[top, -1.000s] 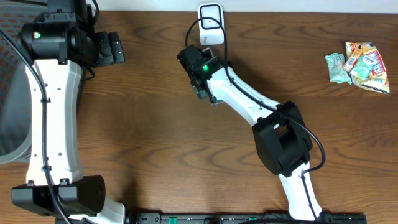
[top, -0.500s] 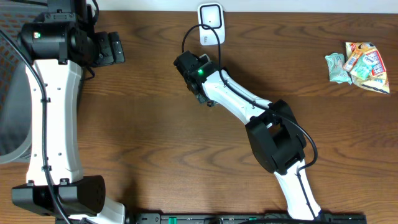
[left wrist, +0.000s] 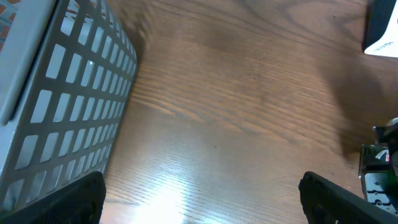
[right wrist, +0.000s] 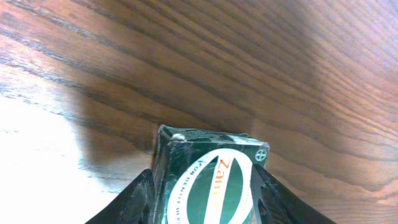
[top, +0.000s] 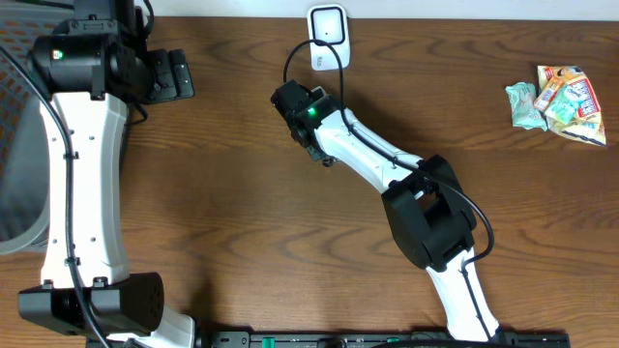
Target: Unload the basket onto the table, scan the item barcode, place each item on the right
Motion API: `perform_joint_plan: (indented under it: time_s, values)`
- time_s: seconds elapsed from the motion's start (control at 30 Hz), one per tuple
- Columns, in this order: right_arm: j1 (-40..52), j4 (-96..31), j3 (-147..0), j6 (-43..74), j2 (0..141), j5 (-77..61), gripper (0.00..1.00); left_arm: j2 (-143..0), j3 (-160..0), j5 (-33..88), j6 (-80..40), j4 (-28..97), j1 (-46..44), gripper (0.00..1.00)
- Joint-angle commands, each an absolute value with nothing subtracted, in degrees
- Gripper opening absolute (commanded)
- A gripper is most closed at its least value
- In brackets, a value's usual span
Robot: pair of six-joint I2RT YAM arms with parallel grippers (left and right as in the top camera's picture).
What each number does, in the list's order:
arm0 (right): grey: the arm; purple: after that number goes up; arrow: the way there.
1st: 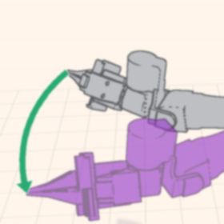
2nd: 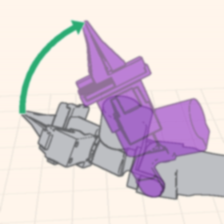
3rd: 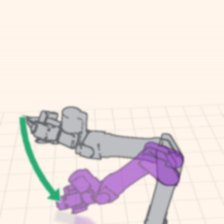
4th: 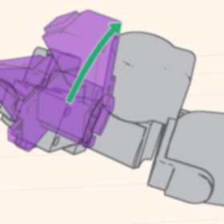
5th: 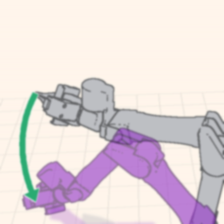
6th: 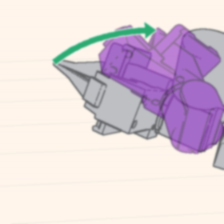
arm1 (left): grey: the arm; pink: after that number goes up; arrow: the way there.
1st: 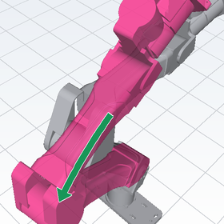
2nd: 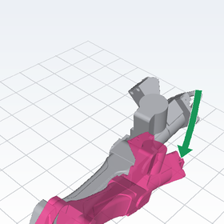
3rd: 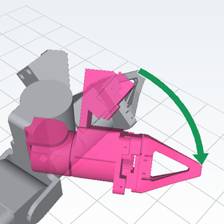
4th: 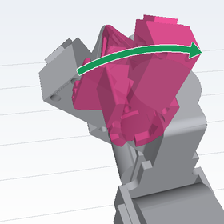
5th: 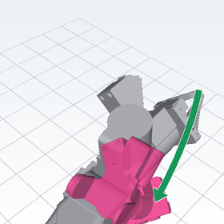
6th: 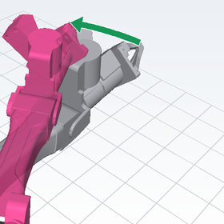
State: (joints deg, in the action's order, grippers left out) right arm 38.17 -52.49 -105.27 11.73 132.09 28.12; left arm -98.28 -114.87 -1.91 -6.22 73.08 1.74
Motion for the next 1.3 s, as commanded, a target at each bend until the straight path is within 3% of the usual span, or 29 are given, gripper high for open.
perform_joint_plan:
  time_s: [0.0,0.23,0.43,0.5,0.73,0.83,1.13,1.27]
  values:
    - [37.7,-52.7,-105.5,12.2,132.8,28.1,0.44,-98.5,-114.6,-2.8,-6.7,73.1,2.0,0.98]
    - [37.3,-57.1,-106.2,14.5,132.6,29.6,0.51,-98.5,-114.6,-2.8,-6.7,73.1,2.0,0.98]
    - [37.5,-56.7,-109.8,16.3,132.4,27.7,0.51,-98.5,-114.6,-2.8,-6.7,73.1,2.0,0.98]
    - [37.4,-53.6,-110.3,16.3,132.4,25.5,0.45,-98.5,-114.6,-2.8,-6.7,73.1,2.0,0.98]
    - [35.7,-43.4,-109.7,17.0,132.9,18.7,0.10,-98.5,-114.6,-2.8,-6.7,73.1,2.0,0.98]
    - [34.8,-42.8,-109.7,18.5,133.8,18.9,0.01,-98.5,-114.6,-2.8,-6.7,73.1,2.0,0.98]
    - [33.0,-45.6,-109.7,20.8,136.4,14.4,0.01,-98.5,-114.6,-2.8,-6.7,73.1,2.0,0.98]
    - [33.1,-52.8,-109.7,20.8,136.4,14.4,0.01,-98.5,-114.6,-2.8,-6.7,73.1,2.0,0.98]
